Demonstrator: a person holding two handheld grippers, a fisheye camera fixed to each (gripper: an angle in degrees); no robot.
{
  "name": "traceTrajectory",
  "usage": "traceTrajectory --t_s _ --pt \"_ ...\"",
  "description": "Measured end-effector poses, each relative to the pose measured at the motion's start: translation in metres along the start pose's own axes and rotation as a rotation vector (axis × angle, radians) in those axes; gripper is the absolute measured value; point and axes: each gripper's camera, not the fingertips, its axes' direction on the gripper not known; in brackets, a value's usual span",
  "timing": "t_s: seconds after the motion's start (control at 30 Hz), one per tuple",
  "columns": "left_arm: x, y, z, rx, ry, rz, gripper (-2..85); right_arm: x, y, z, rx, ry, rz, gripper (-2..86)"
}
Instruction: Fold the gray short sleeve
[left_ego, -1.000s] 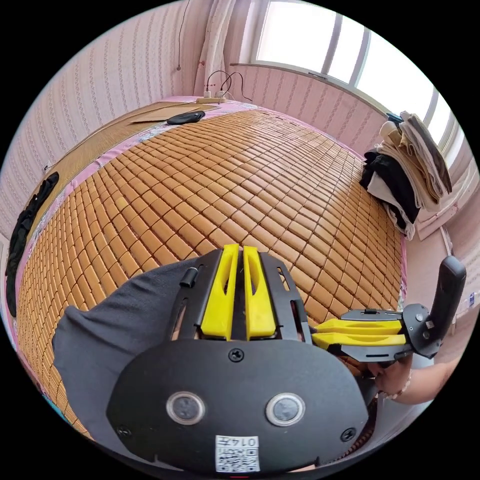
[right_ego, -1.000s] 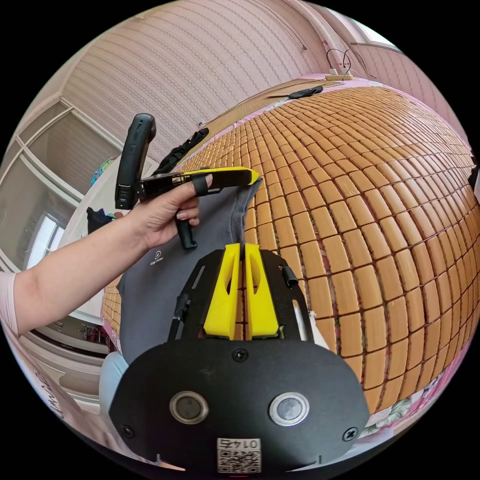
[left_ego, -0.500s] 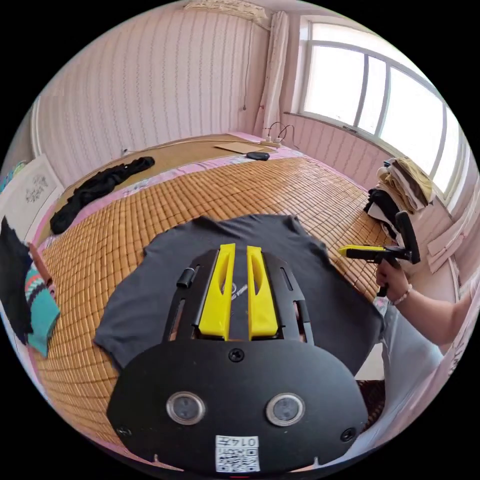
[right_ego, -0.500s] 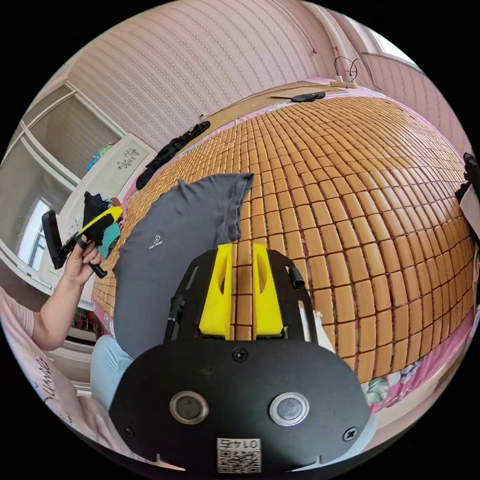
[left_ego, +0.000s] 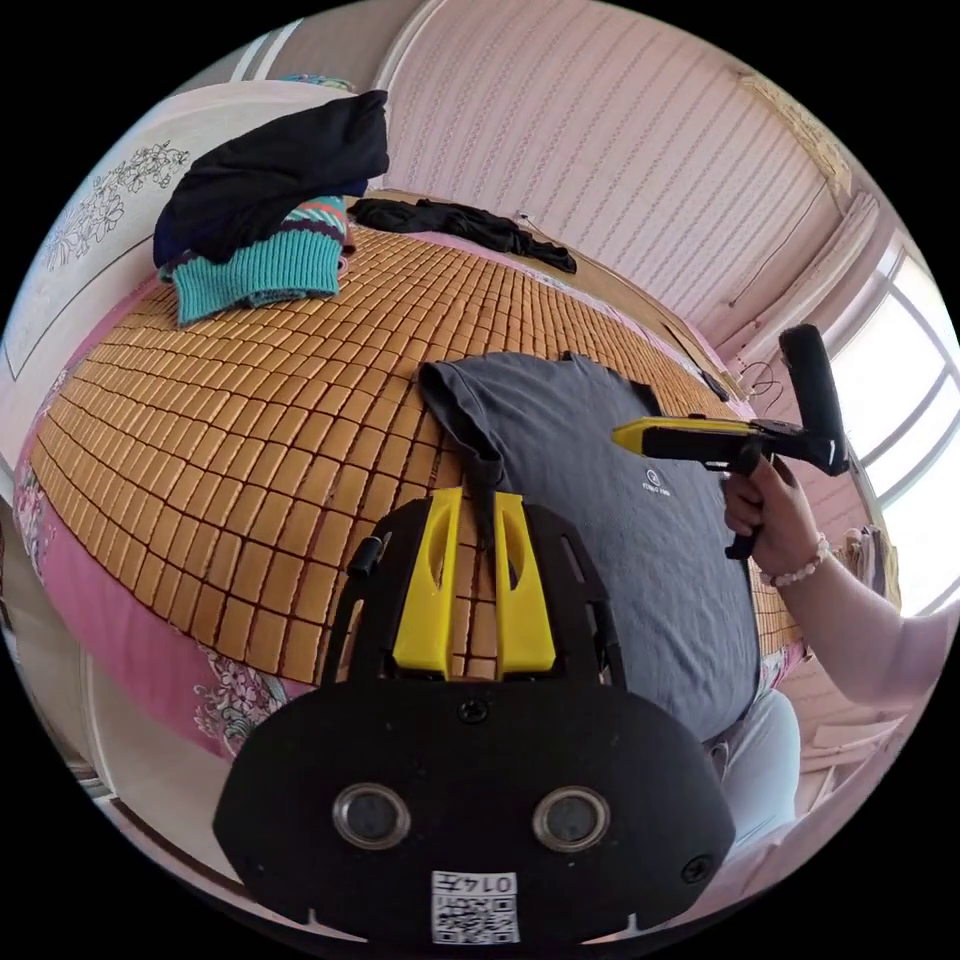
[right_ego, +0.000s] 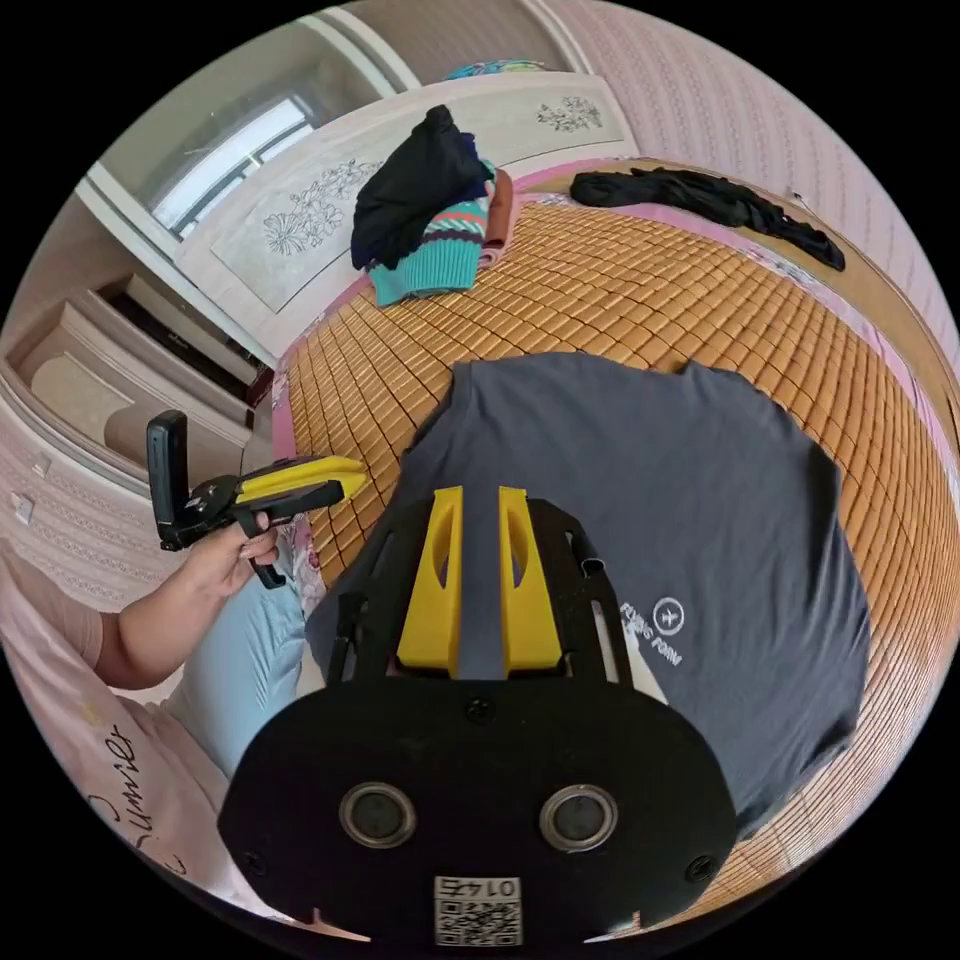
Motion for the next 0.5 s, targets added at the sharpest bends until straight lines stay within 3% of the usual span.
traceTrajectory --t_s 0.3,0.5 --pt "-0.002 -0.033 0.025 -0.112 -0.07 0.067 7.6 -0.037 -0.128 0.115 -0.173 0.071 -0.057 12.2" --pt "0.002 -0.029 0.023 -0.103 -0.139 0.124 5.0 -0.01 -0.136 0.135 -0.202 0.055 0.068 2.6"
